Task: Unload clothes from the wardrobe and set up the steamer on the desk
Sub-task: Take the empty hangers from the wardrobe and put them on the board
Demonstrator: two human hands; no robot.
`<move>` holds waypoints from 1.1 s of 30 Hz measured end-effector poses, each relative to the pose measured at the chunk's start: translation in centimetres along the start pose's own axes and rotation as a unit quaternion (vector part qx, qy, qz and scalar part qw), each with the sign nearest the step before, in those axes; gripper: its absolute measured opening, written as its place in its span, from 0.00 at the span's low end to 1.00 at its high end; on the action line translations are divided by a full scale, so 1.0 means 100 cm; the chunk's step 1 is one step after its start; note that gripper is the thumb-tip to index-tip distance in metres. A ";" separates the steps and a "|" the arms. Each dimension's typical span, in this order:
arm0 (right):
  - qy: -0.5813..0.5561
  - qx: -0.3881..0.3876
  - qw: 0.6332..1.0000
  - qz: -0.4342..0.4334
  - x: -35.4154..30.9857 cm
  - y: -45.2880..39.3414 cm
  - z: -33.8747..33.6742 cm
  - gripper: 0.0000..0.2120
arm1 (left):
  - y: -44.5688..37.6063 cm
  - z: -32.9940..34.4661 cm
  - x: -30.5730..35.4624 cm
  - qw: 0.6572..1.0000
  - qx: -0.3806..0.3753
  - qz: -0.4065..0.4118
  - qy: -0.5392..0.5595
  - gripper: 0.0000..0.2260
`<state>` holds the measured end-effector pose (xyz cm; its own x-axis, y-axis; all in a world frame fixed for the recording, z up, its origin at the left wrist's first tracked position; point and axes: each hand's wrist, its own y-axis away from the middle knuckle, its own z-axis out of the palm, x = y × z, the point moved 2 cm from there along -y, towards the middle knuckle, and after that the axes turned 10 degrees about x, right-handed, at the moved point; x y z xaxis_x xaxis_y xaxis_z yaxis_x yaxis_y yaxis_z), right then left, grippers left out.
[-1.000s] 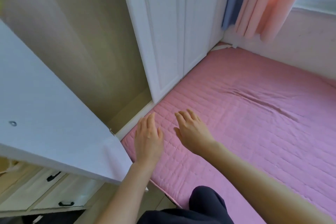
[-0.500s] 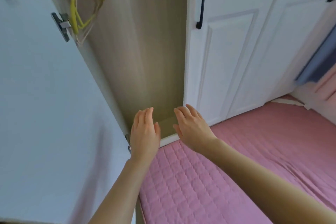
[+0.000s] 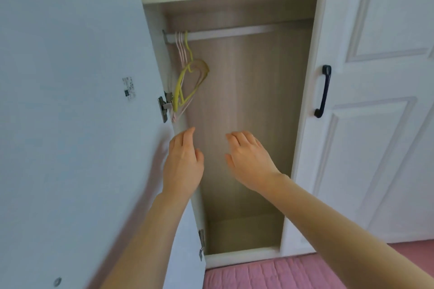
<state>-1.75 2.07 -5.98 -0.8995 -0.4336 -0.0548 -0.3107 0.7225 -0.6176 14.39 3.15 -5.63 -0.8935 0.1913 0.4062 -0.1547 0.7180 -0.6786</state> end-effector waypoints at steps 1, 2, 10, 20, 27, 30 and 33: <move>0.001 0.004 1.000 -0.001 -0.002 -0.011 0.000 0.21 | -0.009 -0.003 0.002 1.000 0.002 -0.001 0.005 0.23; 0.001 0.005 1.000 -0.003 -0.003 -0.023 0.000 0.21 | -0.019 -0.005 0.006 1.000 0.005 0.000 0.009 0.23; -0.033 -0.038 0.998 0.023 -0.007 -0.103 0.007 0.24 | -0.113 -0.007 0.033 0.996 0.067 -0.023 0.060 0.23; -0.058 -0.075 0.994 0.048 0.013 -0.168 0.013 0.24 | -0.212 0.017 0.024 0.981 -0.003 -0.190 0.041 0.12; -0.105 -0.076 0.988 0.084 0.029 -0.187 0.021 0.22 | -0.234 0.044 0.002 0.953 -0.089 -0.274 0.096 0.18; -0.201 -0.050 0.967 0.149 0.034 -0.196 0.023 0.20 | -0.236 0.050 0.007 0.942 -0.086 -0.284 0.157 0.21; -0.281 -0.033 0.932 0.225 0.037 -0.206 0.023 0.19 | -0.240 0.056 0.006 0.920 -0.050 -0.318 0.224 0.23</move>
<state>1.99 -15.63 4.74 -0.6460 -0.2795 -0.7103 0.0231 0.9229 -0.3842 15.24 -17.76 7.46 -0.3697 -0.0475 0.9279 -0.5268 0.8333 -0.1673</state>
